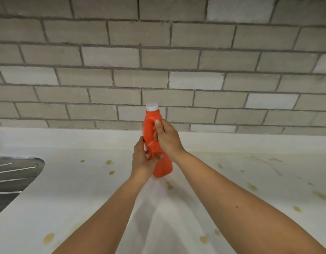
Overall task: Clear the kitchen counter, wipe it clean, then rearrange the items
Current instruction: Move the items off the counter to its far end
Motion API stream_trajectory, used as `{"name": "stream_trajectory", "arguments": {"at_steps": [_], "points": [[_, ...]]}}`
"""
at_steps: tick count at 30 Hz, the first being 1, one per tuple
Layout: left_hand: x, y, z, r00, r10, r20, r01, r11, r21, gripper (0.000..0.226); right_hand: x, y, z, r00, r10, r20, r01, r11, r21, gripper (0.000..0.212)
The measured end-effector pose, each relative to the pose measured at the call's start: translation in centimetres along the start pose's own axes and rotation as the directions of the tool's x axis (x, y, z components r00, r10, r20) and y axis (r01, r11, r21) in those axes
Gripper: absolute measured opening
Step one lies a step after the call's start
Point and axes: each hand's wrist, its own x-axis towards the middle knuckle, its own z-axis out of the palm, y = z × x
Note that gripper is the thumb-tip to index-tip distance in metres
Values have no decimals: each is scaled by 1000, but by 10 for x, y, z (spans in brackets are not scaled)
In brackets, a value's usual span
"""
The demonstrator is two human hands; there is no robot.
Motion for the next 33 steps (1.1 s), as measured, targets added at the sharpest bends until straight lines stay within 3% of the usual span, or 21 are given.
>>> {"name": "stream_trajectory", "arguments": {"at_steps": [13,18,29,33], "points": [[-68,87,145,953,197,230,-167,976,-143,59,-69,-26,-182,953,-59,-298,0,981,-195,31],[-119,124,228,911,250,329,-190,960,-204,66,-114,-26,-276,909,-66,-411,-49,963,-264,32],[-239,181,397,816,319,481,-189,935,-299,74,-225,-15,-470,862,-55,-504,-155,918,-365,32],[-266,196,443,777,314,545,-175,941,-291,82,-249,-7,-528,836,-12,-548,-197,927,-320,33]]}}
